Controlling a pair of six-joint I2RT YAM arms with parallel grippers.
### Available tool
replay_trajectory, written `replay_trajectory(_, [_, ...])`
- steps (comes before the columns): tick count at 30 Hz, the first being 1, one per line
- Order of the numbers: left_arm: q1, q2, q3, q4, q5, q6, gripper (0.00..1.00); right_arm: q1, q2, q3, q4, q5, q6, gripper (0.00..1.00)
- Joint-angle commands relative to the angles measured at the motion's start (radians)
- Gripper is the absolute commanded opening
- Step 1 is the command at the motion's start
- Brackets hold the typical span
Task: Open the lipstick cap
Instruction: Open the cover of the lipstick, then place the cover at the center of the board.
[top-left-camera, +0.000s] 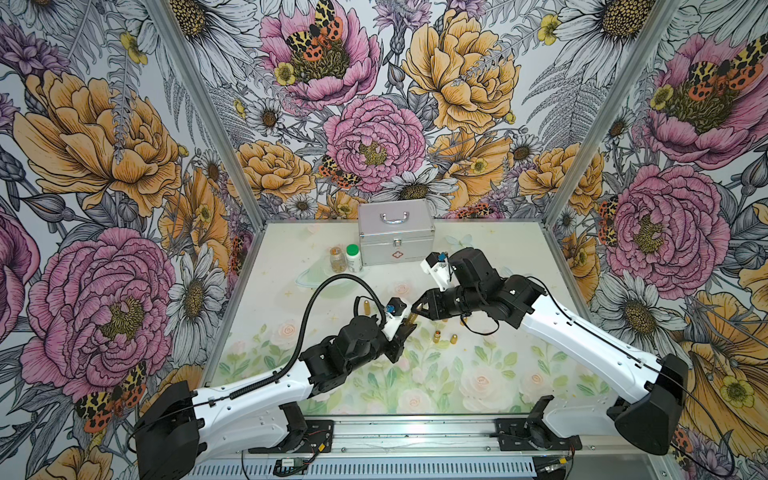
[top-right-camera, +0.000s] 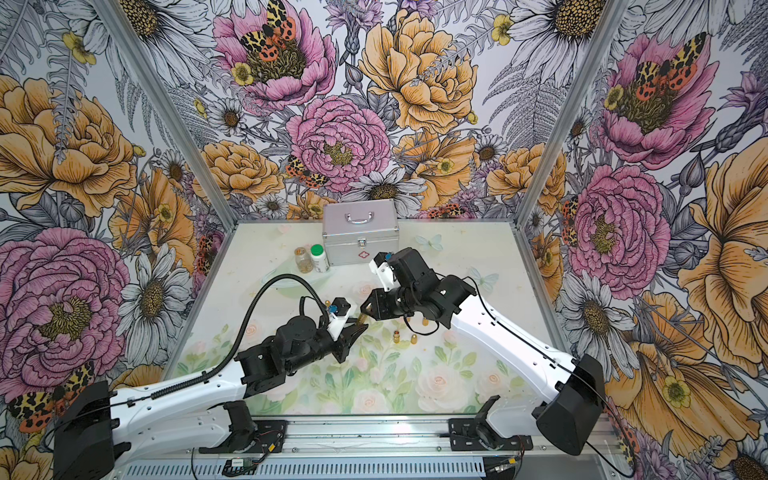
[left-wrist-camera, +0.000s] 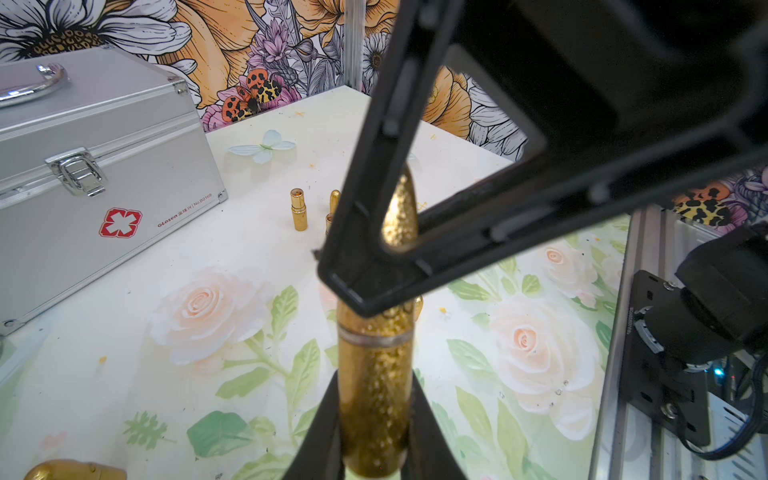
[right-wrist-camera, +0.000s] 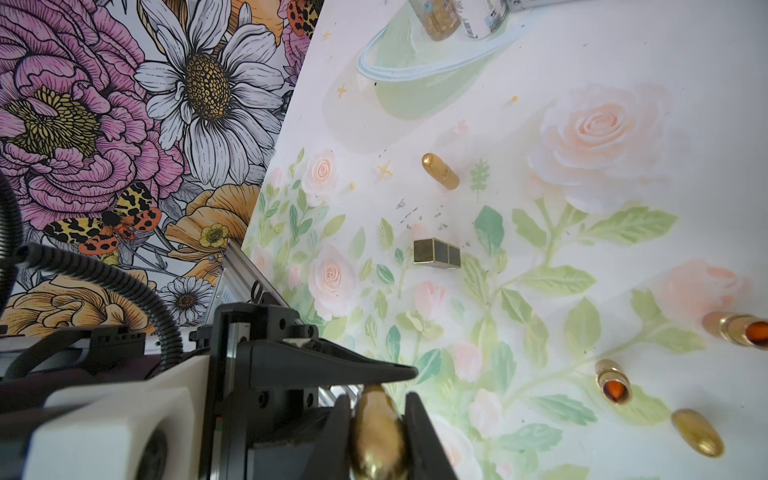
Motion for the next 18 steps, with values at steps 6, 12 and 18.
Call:
replay_trajectory(6, [-0.001, -0.024, -0.018, -0.141, -0.076, -0.017, 0.0, -0.035, -0.092, 0.046, 0.0, 0.127, 0.024, 0.19])
replay_trajectory(12, [-0.01, -0.059, -0.025, -0.133, -0.072, -0.027, 0.0, -0.036, -0.116, -0.002, -0.003, 0.163, 0.007, 0.19])
replay_trajectory(18, [-0.01, -0.119, -0.047, -0.119, -0.071, -0.035, 0.0, -0.032, -0.143, -0.156, -0.001, 0.27, -0.018, 0.18])
